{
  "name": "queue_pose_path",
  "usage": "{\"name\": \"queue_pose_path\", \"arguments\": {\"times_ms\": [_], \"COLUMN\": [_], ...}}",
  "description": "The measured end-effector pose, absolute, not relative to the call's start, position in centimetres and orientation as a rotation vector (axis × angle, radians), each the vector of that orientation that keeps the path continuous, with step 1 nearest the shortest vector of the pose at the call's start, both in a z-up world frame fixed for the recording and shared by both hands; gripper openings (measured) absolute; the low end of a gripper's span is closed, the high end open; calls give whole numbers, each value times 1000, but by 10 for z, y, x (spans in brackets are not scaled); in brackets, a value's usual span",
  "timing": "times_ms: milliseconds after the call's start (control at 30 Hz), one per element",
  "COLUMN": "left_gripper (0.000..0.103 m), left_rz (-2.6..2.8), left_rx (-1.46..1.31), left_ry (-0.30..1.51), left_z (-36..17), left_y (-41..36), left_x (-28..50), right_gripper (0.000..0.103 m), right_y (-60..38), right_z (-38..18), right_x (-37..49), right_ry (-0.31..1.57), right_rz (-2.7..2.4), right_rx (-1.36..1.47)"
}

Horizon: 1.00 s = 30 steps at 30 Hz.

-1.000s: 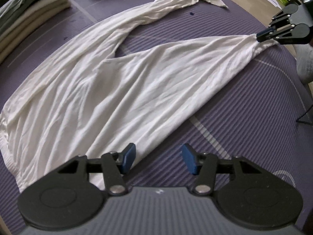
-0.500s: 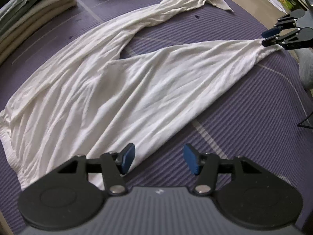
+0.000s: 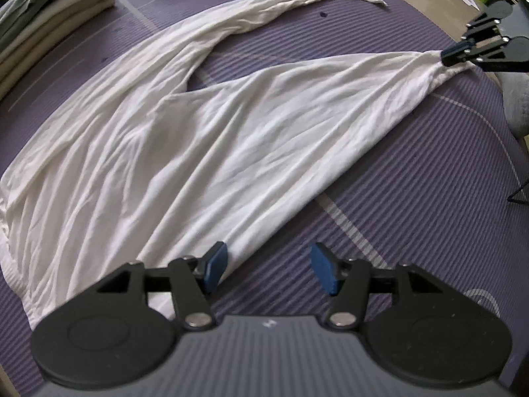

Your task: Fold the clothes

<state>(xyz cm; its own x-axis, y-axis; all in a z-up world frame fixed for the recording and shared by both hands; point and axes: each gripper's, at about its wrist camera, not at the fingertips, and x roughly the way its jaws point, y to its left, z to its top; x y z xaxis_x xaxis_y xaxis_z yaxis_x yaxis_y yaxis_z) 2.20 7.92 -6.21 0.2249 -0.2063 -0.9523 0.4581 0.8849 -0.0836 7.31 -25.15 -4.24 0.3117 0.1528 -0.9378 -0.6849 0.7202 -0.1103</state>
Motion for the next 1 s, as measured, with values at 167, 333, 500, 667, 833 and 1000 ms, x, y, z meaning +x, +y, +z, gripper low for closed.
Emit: {"name": "queue_pose_path", "arguments": {"times_ms": [167, 333, 500, 667, 833, 1000], "left_gripper": [59, 55, 52, 46, 29, 28], "left_rz": [-454, -459, -509, -545, -559, -571], "left_rx": [227, 178, 177, 180, 152, 123], "left_ry": [1266, 1240, 1203, 1192, 1173, 1164], "left_z": [-61, -55, -56, -62, -63, -65], "left_y": [83, 81, 68, 57, 58, 60], "left_x": [22, 26, 34, 41, 47, 54], "right_gripper": [7, 11, 11, 13, 21, 23], "right_y": [-255, -244, -216, -177, -153, -138], "right_z": [-36, -38, -39, -44, -48, -55], "right_x": [59, 61, 64, 71, 78, 82], "right_ry": [1111, 1057, 995, 989, 989, 992], "right_rz": [611, 644, 793, 917, 996, 1033], "right_rx": [-568, -611, -660, -677, -674, -679]}}
